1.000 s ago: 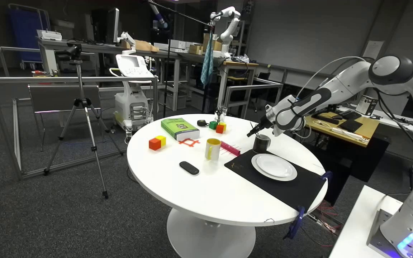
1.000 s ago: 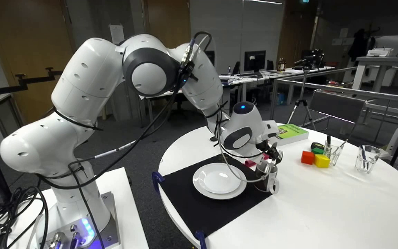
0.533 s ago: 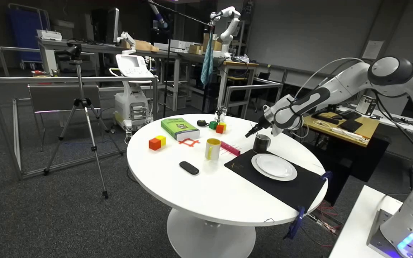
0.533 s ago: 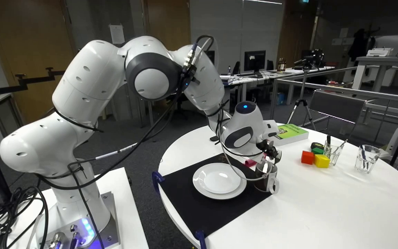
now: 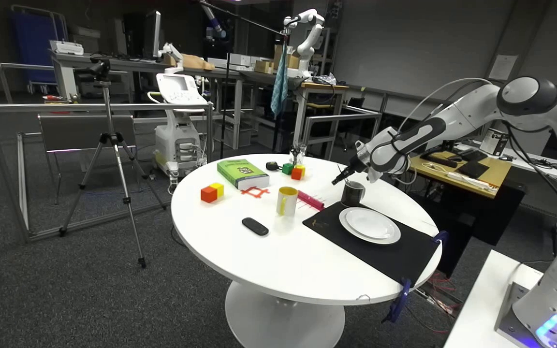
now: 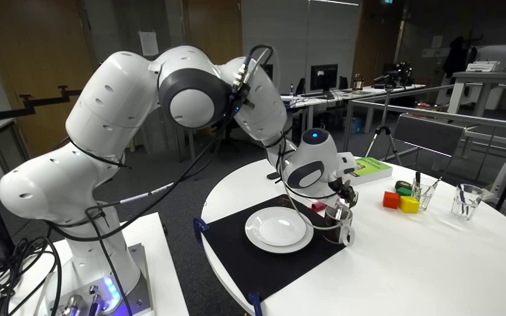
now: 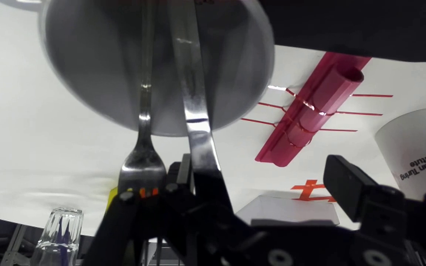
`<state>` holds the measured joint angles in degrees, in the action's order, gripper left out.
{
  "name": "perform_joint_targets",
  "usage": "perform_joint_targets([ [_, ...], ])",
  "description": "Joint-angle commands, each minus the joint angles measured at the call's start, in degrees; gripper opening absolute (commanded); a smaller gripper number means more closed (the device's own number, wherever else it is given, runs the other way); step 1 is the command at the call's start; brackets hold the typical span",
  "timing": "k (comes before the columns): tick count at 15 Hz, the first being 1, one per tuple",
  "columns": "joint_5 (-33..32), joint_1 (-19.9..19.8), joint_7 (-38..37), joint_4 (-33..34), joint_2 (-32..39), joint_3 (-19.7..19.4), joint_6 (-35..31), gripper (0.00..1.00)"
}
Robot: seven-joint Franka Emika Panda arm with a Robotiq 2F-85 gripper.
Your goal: Remove the silver knife from the mug and put it on the left side of the black mat
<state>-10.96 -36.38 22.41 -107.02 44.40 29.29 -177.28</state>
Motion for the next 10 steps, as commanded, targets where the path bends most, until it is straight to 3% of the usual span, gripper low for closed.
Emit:
perform_joint_targets([
  [1,0.98,-1.85,3.09,1.02,-0.13,1.65,1.36,1.00],
  [10,0.93,-4.83,4.39,-0.76,-1.07,3.78,1.40,1.00],
])
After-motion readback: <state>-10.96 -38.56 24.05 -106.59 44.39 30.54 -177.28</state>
